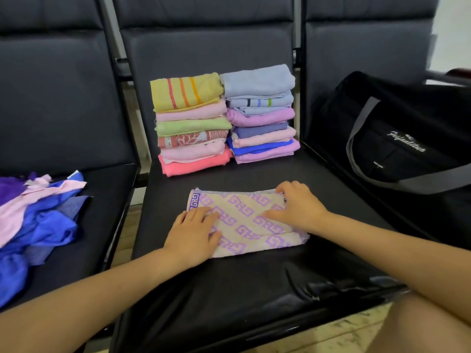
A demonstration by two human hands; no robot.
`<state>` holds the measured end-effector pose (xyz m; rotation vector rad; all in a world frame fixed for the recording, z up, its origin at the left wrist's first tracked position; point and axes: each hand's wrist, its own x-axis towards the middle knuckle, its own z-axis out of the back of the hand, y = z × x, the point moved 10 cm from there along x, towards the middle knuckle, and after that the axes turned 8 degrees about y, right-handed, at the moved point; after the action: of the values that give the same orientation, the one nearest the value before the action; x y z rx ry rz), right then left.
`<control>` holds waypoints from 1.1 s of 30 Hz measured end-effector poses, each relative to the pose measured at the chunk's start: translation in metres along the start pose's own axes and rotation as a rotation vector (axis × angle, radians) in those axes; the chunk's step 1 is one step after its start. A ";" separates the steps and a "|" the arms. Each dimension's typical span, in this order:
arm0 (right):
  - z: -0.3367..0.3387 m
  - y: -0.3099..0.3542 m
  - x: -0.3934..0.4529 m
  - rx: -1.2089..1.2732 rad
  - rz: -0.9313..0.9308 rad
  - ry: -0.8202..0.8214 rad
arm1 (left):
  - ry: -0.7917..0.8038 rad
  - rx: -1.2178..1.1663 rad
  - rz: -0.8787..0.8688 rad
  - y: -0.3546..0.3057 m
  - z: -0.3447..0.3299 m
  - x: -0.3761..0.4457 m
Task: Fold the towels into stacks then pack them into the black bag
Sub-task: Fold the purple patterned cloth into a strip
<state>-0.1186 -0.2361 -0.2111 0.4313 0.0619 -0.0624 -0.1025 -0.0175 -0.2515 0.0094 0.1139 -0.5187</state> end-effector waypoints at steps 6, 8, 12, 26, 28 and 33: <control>-0.050 0.068 -0.043 -0.065 0.449 0.427 | 0.032 -0.195 -0.155 0.006 0.011 -0.007; -0.057 0.067 -0.041 -0.136 0.461 0.403 | 0.075 -0.242 -0.283 0.008 0.018 -0.014; -0.048 0.062 -0.029 -0.176 0.371 0.325 | 0.089 -0.181 -0.375 0.008 0.023 -0.028; -0.011 0.032 0.015 0.129 0.137 0.227 | -0.181 -0.526 0.066 0.045 0.061 -0.010; -0.019 0.016 0.016 -0.003 0.043 0.270 | -0.160 -0.434 0.141 0.049 0.051 -0.004; -0.002 -0.014 0.000 -0.093 -0.229 0.228 | -0.266 -0.259 0.096 0.031 0.061 -0.007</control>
<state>-0.1200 -0.2483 -0.2190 0.3357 0.3376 -0.2343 -0.0866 0.0105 -0.1910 -0.3049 -0.0802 -0.4027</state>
